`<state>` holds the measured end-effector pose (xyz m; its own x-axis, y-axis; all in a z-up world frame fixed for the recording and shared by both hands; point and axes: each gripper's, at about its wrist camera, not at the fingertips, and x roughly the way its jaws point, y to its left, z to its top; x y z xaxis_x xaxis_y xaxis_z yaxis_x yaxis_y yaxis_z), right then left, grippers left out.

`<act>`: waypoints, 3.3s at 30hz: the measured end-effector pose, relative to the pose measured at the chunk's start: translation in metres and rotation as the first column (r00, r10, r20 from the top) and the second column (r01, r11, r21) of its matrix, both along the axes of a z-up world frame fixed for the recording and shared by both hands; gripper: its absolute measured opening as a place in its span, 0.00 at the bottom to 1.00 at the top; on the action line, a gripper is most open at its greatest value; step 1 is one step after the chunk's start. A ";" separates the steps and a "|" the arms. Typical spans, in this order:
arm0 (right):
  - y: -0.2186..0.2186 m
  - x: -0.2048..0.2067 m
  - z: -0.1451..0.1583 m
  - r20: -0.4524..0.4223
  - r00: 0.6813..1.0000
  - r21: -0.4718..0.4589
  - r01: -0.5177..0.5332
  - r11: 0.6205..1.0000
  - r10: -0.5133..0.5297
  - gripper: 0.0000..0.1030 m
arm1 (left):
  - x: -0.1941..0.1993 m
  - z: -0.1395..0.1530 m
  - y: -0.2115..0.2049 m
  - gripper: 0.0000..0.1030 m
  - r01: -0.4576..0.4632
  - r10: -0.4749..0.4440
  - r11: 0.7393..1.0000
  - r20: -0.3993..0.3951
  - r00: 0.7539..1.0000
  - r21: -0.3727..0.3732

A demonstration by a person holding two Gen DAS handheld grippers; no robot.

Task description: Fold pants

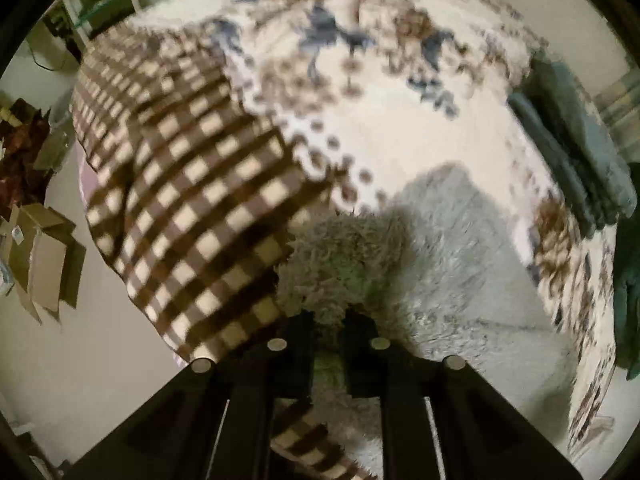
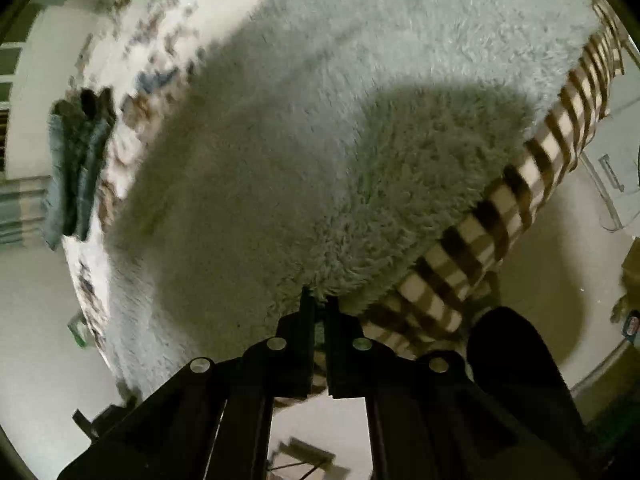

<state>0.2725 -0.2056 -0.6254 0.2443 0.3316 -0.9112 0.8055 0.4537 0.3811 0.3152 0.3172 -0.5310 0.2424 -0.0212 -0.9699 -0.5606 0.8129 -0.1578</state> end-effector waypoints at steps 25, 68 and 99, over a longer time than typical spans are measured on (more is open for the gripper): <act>-0.310 -0.113 -0.015 0.136 0.877 -0.086 0.473 0.877 -0.460 0.04 | -0.087 0.022 -0.290 0.84 0.318 -0.309 0.940 -0.086 0.947 0.127; -0.389 -0.173 -0.046 0.326 0.871 0.170 0.329 0.929 -0.368 0.10 | -0.107 -0.036 -0.577 0.84 0.721 -0.706 0.681 -0.145 0.693 0.130; -0.353 -0.097 -0.079 0.485 0.778 0.281 0.293 0.914 -0.398 0.25 | -0.064 -0.068 -0.564 1.00 0.729 -0.723 0.683 -0.097 0.683 0.045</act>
<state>0.1752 -0.5585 -0.7040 0.7934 0.2755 -0.5428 0.5481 0.0648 0.8339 0.2516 -0.2466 -0.5985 0.1172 -0.0911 -0.9889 0.2043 0.9767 -0.0657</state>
